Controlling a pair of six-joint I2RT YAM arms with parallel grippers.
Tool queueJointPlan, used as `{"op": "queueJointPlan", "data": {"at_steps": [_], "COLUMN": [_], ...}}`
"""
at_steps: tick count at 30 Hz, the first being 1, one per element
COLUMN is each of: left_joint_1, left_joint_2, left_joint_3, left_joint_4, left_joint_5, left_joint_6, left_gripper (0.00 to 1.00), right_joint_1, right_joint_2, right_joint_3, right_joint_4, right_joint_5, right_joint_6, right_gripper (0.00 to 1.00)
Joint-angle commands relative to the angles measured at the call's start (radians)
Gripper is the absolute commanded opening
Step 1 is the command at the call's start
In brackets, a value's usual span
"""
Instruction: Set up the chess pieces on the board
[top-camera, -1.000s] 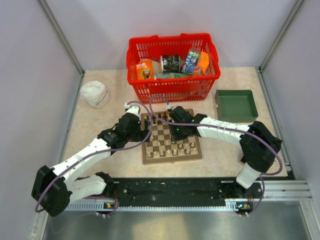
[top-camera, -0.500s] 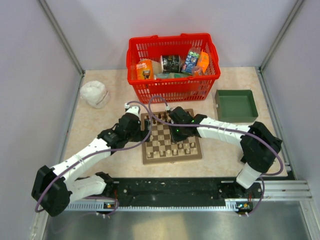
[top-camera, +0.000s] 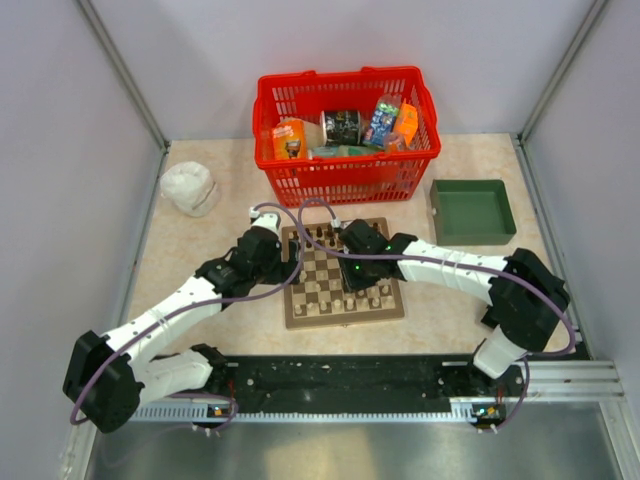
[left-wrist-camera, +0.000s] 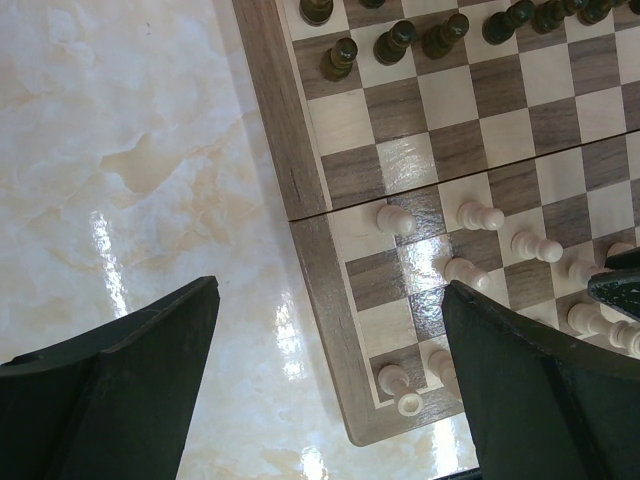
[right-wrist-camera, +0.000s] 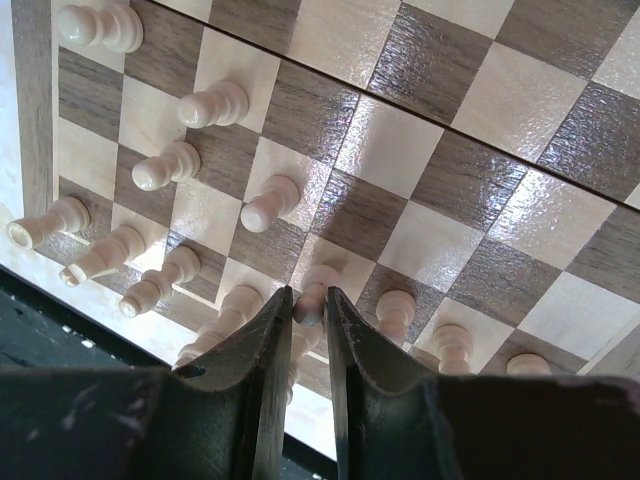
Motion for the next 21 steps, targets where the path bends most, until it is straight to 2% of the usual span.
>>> {"op": "queueJointPlan", "data": {"at_steps": [1, 17, 21], "left_joint_1": [0.003, 0.005, 0.003], "left_joint_2": [-0.022, -0.017, -0.017], "left_joint_3": [-0.005, -0.005, -0.005], "left_joint_4": [0.031, 0.034, 0.032], "left_joint_5": [0.003, 0.005, 0.002], "left_joint_6": [0.001, -0.001, 0.002], "left_gripper": [0.99, 0.99, 0.99], "right_joint_1": [0.011, 0.013, 0.013], "right_joint_2": [-0.039, -0.007, -0.005], "right_joint_3": [-0.002, 0.001, 0.008], "right_joint_4": [0.003, 0.006, 0.005], "right_joint_5": [-0.006, -0.011, -0.008], "right_joint_6": [0.008, -0.003, -0.004], "right_gripper": [0.21, 0.22, 0.25]}}
